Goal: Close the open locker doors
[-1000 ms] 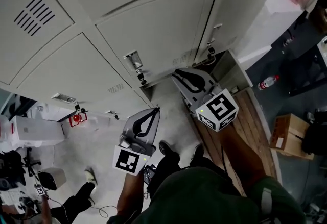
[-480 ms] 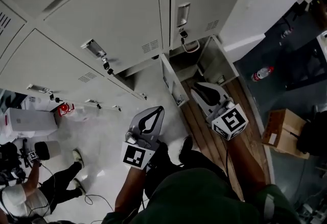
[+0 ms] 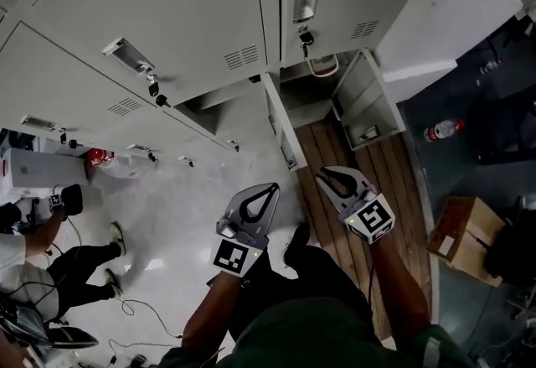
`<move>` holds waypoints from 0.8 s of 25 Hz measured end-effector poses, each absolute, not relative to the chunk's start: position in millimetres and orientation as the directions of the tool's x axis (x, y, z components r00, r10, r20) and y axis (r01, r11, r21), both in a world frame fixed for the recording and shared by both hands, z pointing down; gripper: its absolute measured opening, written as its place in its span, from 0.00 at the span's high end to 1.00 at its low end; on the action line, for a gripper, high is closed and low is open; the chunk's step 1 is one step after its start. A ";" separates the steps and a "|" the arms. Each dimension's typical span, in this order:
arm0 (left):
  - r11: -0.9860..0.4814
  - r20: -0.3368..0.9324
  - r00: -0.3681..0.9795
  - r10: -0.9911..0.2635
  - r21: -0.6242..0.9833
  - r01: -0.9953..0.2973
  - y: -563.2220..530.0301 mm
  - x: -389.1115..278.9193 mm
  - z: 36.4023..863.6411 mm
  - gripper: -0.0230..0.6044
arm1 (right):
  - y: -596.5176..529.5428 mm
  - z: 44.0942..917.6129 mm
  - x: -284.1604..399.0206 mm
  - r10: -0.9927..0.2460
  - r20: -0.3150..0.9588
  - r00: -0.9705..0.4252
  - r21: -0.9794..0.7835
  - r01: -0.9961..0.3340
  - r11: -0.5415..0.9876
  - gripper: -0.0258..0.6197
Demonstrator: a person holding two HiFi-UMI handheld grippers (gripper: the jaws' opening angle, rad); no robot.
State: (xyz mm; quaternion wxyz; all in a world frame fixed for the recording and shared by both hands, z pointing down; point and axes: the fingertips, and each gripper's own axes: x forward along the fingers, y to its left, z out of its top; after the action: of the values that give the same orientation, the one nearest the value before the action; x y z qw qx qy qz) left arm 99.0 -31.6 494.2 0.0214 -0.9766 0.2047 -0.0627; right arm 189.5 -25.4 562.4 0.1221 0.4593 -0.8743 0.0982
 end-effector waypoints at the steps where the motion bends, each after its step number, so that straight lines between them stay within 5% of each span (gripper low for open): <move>1: -0.917 0.134 0.908 -0.397 -0.089 -0.388 -29.8 100.1 504.1 0.96 | -24.5 575.5 188.5 -0.771 0.312 -0.556 -0.075 -0.823 0.563 0.88; 20: -0.902 0.156 0.889 -0.431 -0.067 -0.426 -36.4 104.4 602.1 0.96 | -48.9 680.1 160.2 -0.662 0.395 -0.637 -0.027 -0.728 0.685 0.85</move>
State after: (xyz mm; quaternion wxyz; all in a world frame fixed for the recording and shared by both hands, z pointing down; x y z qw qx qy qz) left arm 104.4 -36.4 602.1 0.0153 -0.9717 0.2205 -0.0837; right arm 160.2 -48.9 680.1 0.1797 0.3862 -0.9000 0.0924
